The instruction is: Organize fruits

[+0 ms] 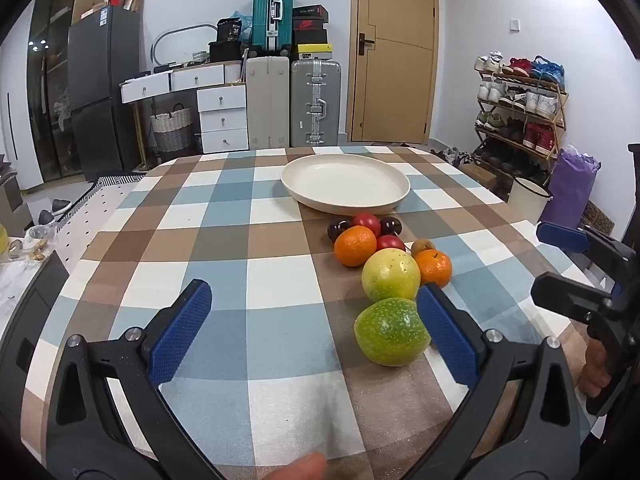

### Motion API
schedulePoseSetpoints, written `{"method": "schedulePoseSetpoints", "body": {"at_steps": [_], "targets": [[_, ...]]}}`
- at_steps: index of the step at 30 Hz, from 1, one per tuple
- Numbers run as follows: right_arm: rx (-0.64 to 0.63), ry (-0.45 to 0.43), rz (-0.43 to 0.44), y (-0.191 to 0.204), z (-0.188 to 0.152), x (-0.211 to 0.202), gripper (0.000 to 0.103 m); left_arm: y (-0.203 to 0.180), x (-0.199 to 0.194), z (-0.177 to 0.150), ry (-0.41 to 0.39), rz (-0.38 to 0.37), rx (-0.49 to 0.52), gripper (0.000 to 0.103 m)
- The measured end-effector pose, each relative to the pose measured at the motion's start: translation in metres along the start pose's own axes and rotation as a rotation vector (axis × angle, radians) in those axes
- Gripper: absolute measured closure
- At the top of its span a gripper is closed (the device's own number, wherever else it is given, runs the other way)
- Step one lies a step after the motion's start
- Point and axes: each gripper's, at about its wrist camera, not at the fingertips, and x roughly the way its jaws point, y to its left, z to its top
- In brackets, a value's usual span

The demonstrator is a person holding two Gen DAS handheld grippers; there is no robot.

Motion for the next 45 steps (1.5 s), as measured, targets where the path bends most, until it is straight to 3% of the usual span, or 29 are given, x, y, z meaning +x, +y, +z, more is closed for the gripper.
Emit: {"method": "schedulePoseSetpoints", "body": {"at_steps": [45], "targets": [[-0.002, 0.028, -0.019, -0.0007, -0.0012, 0.0051, 0.000, 0.0002, -0.0044, 0.0006, 0.007, 0.009, 0.000, 0.001]]}}
